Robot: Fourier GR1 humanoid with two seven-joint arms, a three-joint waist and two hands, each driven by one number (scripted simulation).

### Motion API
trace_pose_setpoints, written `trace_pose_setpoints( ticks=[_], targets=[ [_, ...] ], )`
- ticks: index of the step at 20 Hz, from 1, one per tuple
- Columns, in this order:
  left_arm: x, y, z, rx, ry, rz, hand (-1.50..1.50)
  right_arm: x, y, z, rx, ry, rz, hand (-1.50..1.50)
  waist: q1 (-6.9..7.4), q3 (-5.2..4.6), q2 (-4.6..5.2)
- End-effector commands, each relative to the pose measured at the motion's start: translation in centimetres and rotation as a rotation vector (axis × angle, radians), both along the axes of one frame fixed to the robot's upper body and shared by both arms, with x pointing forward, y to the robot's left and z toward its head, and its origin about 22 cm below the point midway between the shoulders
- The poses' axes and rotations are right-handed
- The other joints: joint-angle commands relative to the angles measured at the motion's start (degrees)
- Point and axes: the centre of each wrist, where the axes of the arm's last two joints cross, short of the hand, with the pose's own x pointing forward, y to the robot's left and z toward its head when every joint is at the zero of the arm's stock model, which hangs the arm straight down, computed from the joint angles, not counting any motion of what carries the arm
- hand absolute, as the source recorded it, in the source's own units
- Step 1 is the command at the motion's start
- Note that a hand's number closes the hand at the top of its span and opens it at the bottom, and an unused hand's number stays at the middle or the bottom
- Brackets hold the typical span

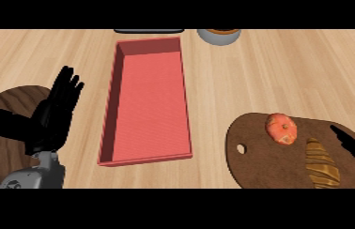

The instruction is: Pick the croissant from the cutting board and place it in the cardboard box

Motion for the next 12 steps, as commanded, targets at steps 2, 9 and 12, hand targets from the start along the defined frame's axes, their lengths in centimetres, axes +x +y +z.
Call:
trace_pose_setpoints(
  ticks=[2,9,12],
  targets=[
    [-0.9,0.7,-0.9,0.013,0.002,-0.010,0.00,0.9,0.7,-1.0,-0.002,-0.008,0.007,-1.50,0.08,0.00,0.01],
    [1.0,-1.6,0.3,0.003,0.009,-0.005,0.00,1.6,0.8,-2.5,-0.038,-0.027,0.033,1.50,0.01,0.01,0.02],
    [-0.5,1.0,0.0,-0.006,0.006,-0.002,0.00,-0.4,2.6,-2.1,-0.098,-0.080,0.095,1.50,-0.03,0.00,-0.03]
  ],
)
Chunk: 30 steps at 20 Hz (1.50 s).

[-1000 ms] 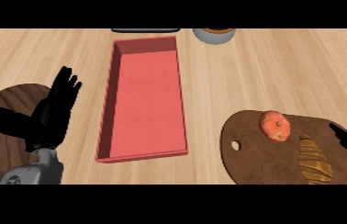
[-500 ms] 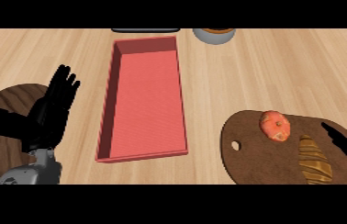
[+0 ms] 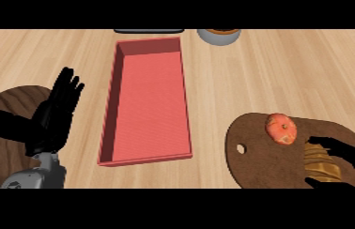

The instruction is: Pick the croissant from the cutting board and place it in the cardboard box

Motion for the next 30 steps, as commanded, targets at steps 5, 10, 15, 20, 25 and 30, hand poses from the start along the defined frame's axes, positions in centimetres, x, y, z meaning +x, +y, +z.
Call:
trace_pose_setpoints(
  ticks=[5,10,15,20,25,30],
  targets=[
    [-0.5,-0.1,-2.3,-0.002,0.008,-0.014,0.00,1.3,-1.3,-0.6,-0.119,-0.069,0.045,1.50,0.17,0.12,0.11],
    [1.5,-1.0,0.1,-0.002,-0.017,-0.051,0.00,2.9,11.2,1.9,-0.172,-0.214,0.132,1.50,3.10,-0.24,0.41],
    [1.7,-2.7,0.4,0.015,-0.027,-0.148,0.00,5.3,16.7,3.5,-0.233,-0.265,0.287,1.50,11.63,-1.25,1.53],
    [2.0,-3.9,0.3,0.012,-0.019,-0.202,0.00,6.8,22.5,5.9,-0.355,-0.364,0.325,1.50,14.28,-1.24,1.33],
    [2.5,-5.1,0.9,0.021,-0.035,-0.252,0.00,7.6,27.3,7.7,-0.500,-0.433,0.353,1.50,16.14,-1.02,1.16],
    [2.7,-5.8,0.6,0.011,-0.015,-0.274,0.00,8.1,30.0,10.7,-0.496,-0.572,0.217,1.50,15.60,-0.47,1.04]
  ],
)
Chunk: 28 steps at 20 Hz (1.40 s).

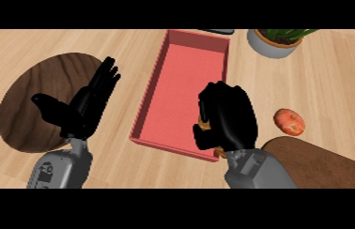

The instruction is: Pick the croissant from the cutting board and place it in the cardboard box

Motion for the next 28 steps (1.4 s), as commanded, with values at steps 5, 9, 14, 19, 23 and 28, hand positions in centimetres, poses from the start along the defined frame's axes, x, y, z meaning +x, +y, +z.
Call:
trace_pose_setpoints(
  ticks=[5,9,14,19,23,28],
  targets=[
    [0.5,-0.9,0.2,0.000,0.004,-0.013,0.00,0.9,4.1,4.4,0.065,-0.244,-0.213,1.50,-0.20,0.29,-0.54],
    [0.7,-1.1,0.2,0.001,0.011,-0.008,0.00,1.8,5.7,6.3,0.079,-0.328,-0.352,1.50,-0.67,0.23,-0.53],
    [1.0,-1.1,-0.2,-0.001,0.018,-0.008,0.00,3.1,7.4,8.3,0.106,-0.366,-0.467,1.50,-1.37,0.23,0.07],
    [1.2,-1.0,0.2,-0.001,-0.005,0.009,0.00,4.8,8.5,8.9,0.093,-0.342,-0.555,1.50,-1.59,0.34,0.06],
    [1.4,-1.1,0.4,-0.008,-0.002,0.019,0.00,6.2,9.3,9.6,0.079,-0.375,-0.612,1.50,-2.60,0.39,0.16],
    [1.4,-0.5,0.2,0.000,-0.004,0.043,0.00,8.0,10.4,10.5,-0.015,-0.352,-0.682,1.50,-4.15,0.42,0.03]
  ],
)
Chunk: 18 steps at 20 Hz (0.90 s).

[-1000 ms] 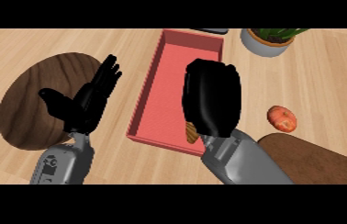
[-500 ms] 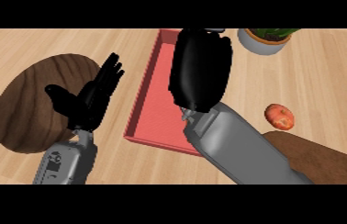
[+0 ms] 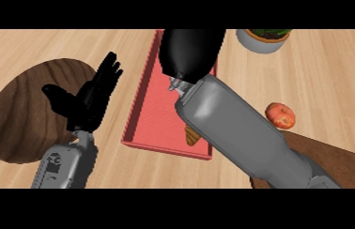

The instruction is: Pick the croissant from the cutting board and place it in the cardboard box

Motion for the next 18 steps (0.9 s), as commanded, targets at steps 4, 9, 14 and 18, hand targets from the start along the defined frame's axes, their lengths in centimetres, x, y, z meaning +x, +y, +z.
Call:
trace_pose_setpoints(
  ticks=[4,9,14,18],
  targets=[
    [0.4,0.8,-0.1,-0.007,-0.014,0.028,0.00,2.0,1.8,-0.4,0.041,0.061,-0.235,1.50,-1.64,0.08,0.33],
    [0.0,1.0,-0.1,0.005,-0.012,0.050,0.00,3.9,1.4,-2.4,-0.010,0.190,-0.262,1.50,-2.20,0.21,0.31],
    [0.1,1.7,-0.3,-0.008,0.002,0.059,0.00,6.2,-1.5,-6.6,-0.025,0.581,-0.325,-1.50,-2.67,0.20,0.51],
    [0.3,0.5,-0.3,-0.012,0.007,0.070,0.00,6.0,-1.3,-7.6,0.102,0.566,-0.285,-1.50,-3.92,0.38,0.07]
  ],
)
